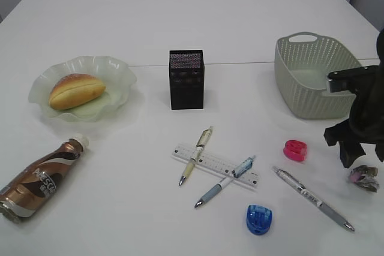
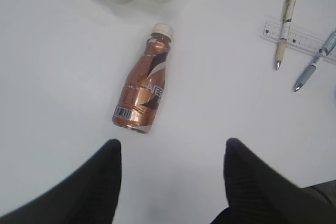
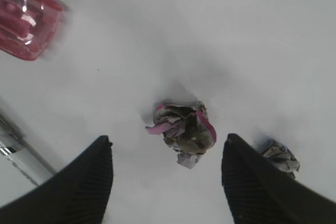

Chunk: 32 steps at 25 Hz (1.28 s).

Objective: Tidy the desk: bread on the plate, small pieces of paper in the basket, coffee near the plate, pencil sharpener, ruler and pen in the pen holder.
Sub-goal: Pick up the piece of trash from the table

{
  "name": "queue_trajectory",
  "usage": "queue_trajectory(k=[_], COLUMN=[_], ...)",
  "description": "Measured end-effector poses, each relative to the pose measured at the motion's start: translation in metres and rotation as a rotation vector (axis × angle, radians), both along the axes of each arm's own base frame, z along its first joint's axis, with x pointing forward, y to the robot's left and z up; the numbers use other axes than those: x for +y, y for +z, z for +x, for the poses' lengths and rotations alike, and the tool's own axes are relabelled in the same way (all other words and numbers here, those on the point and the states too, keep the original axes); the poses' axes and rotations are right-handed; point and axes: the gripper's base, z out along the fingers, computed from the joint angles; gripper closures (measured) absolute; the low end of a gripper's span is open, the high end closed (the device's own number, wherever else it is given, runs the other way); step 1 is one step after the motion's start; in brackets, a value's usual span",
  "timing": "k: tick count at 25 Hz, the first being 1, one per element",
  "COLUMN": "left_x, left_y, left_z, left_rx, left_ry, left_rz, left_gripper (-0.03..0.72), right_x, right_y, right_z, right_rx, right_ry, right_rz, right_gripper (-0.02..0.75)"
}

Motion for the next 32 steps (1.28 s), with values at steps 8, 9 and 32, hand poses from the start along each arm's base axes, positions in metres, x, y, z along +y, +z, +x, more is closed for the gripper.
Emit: queue_trajectory(k=[8, 9, 32], left_x=[0.000, 0.000, 0.000], left_y=[0.000, 0.000, 0.000], left_z=[0.000, 0.000, 0.000], left_rx=[0.000, 0.000, 0.000], left_ry=[0.000, 0.000, 0.000], left_rz=[0.000, 0.000, 0.000], left_gripper=[0.244, 0.244, 0.244], right_x=[-0.025, -0.029, -0.030], right_y=[-0.010, -0.012, -0.027], right_z=[-0.003, -0.003, 0.000], right_rx=[-0.012, -0.008, 0.010], right_ry=[-0.077, -0.098, -0.153], right_rz=[0.011, 0.018, 0.076], right_gripper=[0.230, 0.230, 0.230])
